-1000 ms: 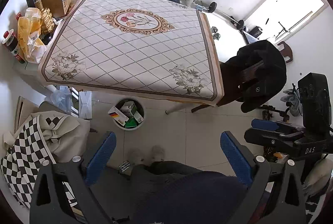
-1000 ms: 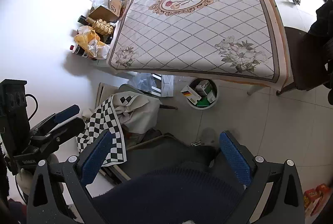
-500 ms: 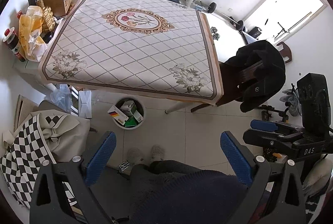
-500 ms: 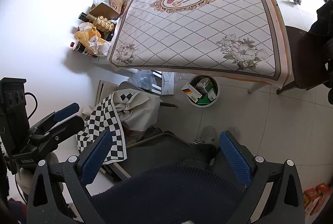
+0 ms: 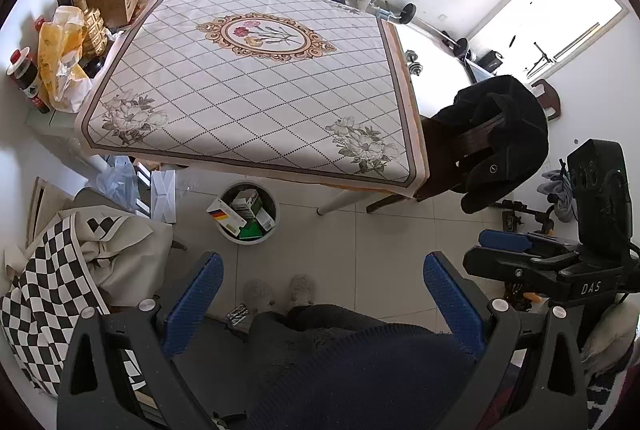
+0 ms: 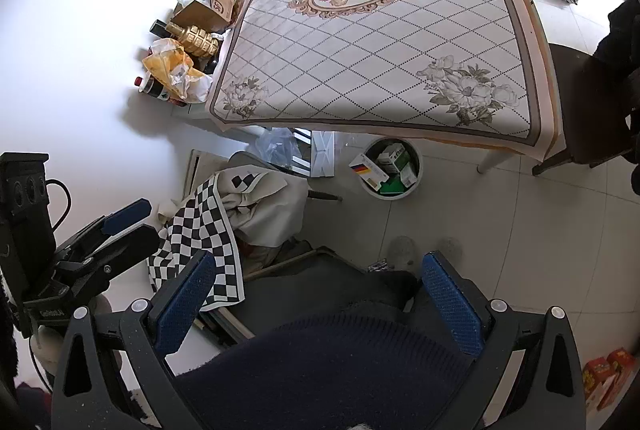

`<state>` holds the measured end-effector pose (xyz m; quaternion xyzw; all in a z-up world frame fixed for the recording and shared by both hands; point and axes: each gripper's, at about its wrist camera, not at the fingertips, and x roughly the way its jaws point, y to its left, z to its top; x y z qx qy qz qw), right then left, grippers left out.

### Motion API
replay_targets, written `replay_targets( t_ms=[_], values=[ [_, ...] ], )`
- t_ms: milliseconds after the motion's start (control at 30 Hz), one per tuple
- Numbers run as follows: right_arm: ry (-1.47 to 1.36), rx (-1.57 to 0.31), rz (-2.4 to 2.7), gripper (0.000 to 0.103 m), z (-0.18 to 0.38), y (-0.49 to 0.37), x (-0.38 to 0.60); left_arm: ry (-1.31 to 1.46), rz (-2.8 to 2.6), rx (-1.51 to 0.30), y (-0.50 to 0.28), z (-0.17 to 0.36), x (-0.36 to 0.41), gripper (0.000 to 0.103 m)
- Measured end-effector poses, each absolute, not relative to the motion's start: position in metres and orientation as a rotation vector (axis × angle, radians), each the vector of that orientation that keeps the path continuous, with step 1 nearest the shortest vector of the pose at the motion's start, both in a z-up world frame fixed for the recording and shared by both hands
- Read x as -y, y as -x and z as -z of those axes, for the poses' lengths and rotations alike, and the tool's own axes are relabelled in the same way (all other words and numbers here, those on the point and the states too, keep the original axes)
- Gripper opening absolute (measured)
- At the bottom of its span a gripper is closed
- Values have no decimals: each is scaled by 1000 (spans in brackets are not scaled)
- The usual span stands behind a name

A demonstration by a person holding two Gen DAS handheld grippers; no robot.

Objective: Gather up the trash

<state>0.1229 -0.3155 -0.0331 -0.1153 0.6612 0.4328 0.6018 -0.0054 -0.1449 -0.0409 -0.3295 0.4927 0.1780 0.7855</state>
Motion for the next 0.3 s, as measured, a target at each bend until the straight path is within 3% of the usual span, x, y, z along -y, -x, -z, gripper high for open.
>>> replay_targets(
  t_ms=[300],
  values=[
    [270, -1534, -1008, 103, 34, -123, 320, 719, -383, -1051, 7, 41, 150, 102]
  ],
)
